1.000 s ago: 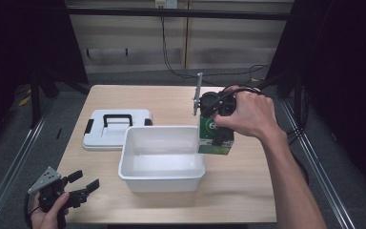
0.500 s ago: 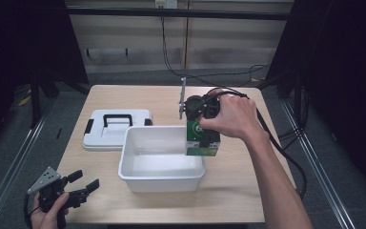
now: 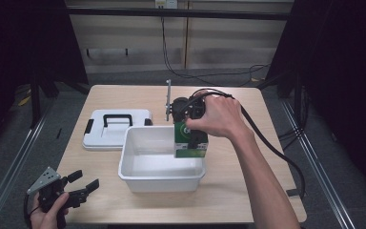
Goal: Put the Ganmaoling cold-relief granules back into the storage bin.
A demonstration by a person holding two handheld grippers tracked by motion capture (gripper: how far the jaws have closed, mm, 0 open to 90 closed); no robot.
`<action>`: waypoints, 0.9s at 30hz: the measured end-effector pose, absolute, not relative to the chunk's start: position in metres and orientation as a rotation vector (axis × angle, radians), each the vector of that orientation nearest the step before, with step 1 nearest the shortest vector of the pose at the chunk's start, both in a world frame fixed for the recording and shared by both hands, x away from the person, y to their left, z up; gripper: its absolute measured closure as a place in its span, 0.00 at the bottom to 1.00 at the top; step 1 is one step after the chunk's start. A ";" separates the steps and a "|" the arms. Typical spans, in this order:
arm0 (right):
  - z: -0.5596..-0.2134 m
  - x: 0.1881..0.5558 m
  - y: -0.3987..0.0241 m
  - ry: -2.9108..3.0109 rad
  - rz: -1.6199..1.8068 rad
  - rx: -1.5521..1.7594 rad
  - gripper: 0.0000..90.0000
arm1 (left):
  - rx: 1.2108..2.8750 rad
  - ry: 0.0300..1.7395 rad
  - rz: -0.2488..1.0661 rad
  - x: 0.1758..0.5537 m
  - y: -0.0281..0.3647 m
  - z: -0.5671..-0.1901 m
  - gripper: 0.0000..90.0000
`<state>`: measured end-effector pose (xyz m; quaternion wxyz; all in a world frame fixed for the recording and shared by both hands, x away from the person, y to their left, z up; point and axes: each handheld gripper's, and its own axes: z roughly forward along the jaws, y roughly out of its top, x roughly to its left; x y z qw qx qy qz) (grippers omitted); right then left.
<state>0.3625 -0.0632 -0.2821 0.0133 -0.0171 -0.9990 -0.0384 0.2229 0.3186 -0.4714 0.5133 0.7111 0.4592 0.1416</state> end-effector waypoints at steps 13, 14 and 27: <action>-0.295 0.366 -0.050 -3.093 -0.127 -0.040 0.18 | 1.713 1.100 0.342 0.223 0.319 -0.471 0.18; -0.296 0.366 -0.049 -3.089 -0.121 -0.053 0.18 | 1.713 1.101 0.342 0.223 0.319 -0.471 0.18; -0.317 0.368 -0.037 -3.091 -0.103 -0.019 0.18 | 1.701 1.107 0.341 0.222 0.319 -0.471 0.18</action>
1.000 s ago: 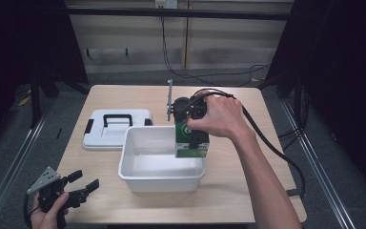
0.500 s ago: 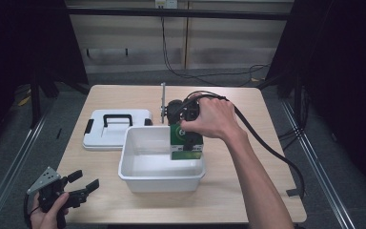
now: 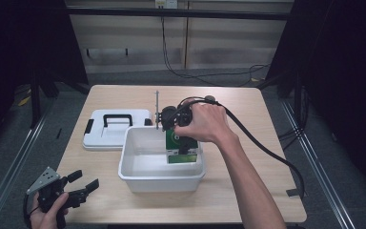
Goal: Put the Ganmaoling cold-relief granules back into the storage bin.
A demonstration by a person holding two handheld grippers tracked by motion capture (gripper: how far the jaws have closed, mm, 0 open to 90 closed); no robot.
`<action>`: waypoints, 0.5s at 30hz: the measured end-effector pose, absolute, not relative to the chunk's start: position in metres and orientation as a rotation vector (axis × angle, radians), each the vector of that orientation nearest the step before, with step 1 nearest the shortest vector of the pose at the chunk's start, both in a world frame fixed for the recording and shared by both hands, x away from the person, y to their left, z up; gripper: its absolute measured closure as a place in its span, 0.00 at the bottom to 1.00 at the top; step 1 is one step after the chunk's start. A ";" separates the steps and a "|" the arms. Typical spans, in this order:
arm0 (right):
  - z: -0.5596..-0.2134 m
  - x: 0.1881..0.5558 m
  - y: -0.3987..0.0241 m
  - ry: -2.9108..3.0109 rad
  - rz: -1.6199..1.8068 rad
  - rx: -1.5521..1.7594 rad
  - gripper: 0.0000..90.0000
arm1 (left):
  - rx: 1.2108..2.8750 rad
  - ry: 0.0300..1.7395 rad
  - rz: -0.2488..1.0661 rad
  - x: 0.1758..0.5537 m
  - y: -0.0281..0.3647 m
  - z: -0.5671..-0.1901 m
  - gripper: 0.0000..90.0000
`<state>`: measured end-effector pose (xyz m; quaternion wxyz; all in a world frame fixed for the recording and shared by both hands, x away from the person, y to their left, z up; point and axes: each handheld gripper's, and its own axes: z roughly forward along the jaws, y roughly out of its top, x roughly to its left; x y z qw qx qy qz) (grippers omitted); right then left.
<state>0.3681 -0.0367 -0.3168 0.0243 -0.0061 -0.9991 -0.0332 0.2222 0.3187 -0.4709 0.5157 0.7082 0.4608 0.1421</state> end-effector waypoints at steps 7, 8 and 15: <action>-0.325 0.369 -0.034 -3.080 -0.127 -0.021 0.18 | 1.701 1.103 0.344 0.222 0.319 -0.471 0.18; -0.327 0.370 -0.035 -3.070 -0.109 -0.020 0.18 | 1.701 1.104 0.344 0.222 0.319 -0.471 0.18; -0.340 0.373 -0.042 -3.057 -0.102 -0.059 0.18 | 1.695 1.111 0.344 0.222 0.318 -0.471 0.18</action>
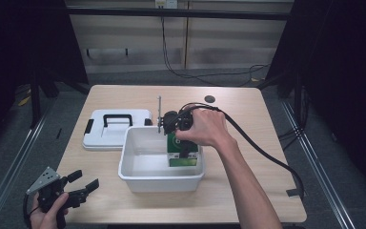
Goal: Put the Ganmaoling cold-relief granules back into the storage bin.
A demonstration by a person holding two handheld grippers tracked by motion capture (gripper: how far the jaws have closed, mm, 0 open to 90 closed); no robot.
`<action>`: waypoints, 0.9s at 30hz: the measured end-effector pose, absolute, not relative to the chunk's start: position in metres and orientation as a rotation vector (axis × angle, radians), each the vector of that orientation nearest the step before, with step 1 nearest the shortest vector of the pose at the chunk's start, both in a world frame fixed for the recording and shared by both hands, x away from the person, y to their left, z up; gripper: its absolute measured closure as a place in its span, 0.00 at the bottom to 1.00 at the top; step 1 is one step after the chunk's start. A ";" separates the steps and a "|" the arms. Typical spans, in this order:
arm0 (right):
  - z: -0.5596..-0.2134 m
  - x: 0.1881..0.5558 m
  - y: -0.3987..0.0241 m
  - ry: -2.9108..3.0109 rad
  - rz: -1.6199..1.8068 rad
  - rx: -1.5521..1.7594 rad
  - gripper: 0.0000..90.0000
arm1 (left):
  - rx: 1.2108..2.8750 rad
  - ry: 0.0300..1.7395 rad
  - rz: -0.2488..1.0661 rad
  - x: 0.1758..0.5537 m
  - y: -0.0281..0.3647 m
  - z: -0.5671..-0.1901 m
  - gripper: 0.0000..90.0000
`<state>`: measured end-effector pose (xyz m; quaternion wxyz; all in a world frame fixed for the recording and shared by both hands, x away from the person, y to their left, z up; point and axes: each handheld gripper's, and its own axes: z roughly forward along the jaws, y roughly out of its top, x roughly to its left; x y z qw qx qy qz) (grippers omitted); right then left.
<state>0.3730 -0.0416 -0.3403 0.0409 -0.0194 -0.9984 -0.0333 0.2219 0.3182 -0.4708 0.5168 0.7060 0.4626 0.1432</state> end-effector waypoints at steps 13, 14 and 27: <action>-0.358 0.377 -0.049 -3.059 -0.085 -0.096 0.18 | 1.695 1.109 0.345 0.221 0.319 -0.471 0.18; -0.359 0.377 -0.050 -3.058 -0.079 -0.104 0.18 | 1.696 1.108 0.346 0.221 0.319 -0.471 0.18; -0.380 0.375 -0.053 -3.045 -0.103 -0.105 0.18 | 1.695 1.110 0.344 0.221 0.319 -0.471 0.18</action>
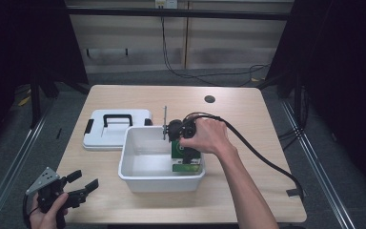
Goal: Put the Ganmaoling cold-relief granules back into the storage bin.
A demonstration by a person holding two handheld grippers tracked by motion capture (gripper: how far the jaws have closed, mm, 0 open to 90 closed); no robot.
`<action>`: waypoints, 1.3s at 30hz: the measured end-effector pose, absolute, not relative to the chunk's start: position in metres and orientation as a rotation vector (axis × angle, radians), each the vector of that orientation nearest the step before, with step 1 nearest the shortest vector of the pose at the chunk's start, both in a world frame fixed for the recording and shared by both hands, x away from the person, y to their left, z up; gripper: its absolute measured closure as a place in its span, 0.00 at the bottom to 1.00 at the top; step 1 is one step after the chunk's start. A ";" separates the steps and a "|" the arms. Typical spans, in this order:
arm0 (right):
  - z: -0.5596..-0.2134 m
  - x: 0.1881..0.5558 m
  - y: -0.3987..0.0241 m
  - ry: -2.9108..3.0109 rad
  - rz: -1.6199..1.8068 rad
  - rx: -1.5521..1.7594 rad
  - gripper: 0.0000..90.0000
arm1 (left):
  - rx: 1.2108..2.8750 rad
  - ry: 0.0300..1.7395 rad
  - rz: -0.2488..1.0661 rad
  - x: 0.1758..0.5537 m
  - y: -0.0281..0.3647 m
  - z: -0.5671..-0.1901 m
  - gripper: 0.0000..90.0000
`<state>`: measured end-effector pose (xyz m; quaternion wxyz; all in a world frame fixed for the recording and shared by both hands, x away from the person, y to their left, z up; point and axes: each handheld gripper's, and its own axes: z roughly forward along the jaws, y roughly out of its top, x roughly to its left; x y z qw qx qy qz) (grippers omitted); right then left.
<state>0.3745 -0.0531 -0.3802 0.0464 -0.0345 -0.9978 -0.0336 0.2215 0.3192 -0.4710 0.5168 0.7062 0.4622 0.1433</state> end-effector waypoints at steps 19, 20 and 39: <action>-0.405 0.374 -0.051 -3.068 -0.027 -0.114 0.17 | 1.697 1.108 0.346 0.222 0.320 -0.471 0.18; -0.406 0.374 -0.051 -3.067 -0.026 -0.116 0.17 | 1.697 1.107 0.346 0.222 0.320 -0.471 0.18; -0.419 0.374 -0.052 -3.077 -0.032 -0.132 0.16 | 1.696 1.106 0.344 0.222 0.319 -0.470 0.18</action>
